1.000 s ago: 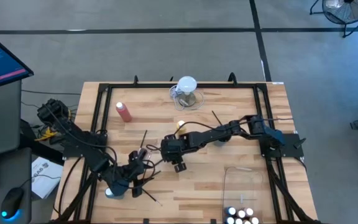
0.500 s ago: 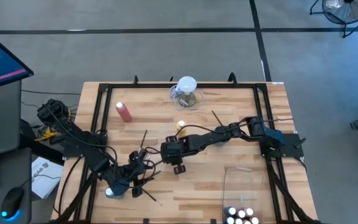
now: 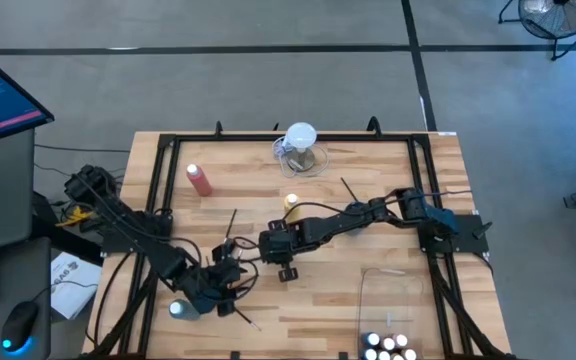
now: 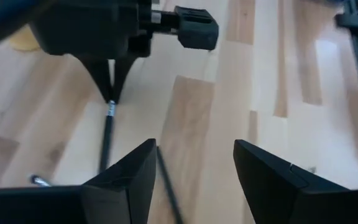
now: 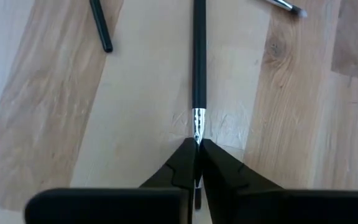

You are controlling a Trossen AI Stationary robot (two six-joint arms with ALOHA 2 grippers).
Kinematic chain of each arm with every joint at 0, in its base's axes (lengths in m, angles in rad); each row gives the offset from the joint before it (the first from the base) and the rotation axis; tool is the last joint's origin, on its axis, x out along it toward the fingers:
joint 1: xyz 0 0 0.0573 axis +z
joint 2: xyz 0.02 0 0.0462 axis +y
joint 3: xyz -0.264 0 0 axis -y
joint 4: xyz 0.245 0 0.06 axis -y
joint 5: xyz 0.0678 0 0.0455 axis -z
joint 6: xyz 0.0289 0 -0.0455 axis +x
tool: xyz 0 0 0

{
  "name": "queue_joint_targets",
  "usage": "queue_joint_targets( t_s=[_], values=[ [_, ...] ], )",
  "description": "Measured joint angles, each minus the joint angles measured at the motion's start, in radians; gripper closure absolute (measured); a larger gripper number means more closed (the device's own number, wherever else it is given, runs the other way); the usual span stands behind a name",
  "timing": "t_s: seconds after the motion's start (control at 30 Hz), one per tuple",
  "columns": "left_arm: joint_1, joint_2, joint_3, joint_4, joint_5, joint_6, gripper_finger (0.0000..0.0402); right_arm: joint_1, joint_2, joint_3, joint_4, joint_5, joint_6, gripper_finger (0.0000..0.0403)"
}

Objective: Pick & Place Paint Supplies
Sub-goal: Put the black silver paintbrush into the blue cup

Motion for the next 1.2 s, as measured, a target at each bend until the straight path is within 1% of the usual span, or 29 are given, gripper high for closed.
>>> queue_joint_targets(
  t_s=[0.07,0.13,0.23,0.5,0.7,0.83,0.93,1.07,1.2],
  values=[
    [0.009,0.013,0.0,-0.022,-0.002,0.017,0.0211,0.0,0.0,0.001,0.0,-0.003,0.0,0.0392],
    [0.025,0.026,0.0,-0.052,0.023,0.02,0.0211,0.0,0.0,0.009,-0.009,-0.015,0.0,0.0398],
    [0.051,0.052,0.0,-0.061,0.054,0.021,0.0211,0.008,-0.002,0.027,-0.031,-0.021,0.003,0.0394],
    [0.059,0.068,-0.001,-0.062,0.005,0.065,0.0211,0.048,-0.052,0.023,-0.094,-0.01,0.019,0.0399],
    [0.059,0.068,-0.005,-0.053,-0.011,0.046,0.0211,0.073,-0.074,0.023,-0.149,0.002,0.03,0.0401],
    [0.05,0.068,-0.042,-0.024,-0.053,-0.004,0.0211,0.082,-0.081,0.023,-0.151,0.027,0.031,0.0401],
    [0.034,0.068,-0.08,0.046,-0.095,-0.033,0.0211,0.09,-0.093,0.026,-0.145,0.029,0.03,0.0402],
    [0.005,0.058,-0.111,0.122,-0.15,-0.034,0.0211,0.107,-0.124,0.025,-0.133,0.029,0.03,0.0402],
    [-0.022,0.037,-0.113,0.128,-0.201,-0.022,0.0211,0.129,-0.172,0.026,-0.118,0.031,0.029,0.0402]
  ],
)
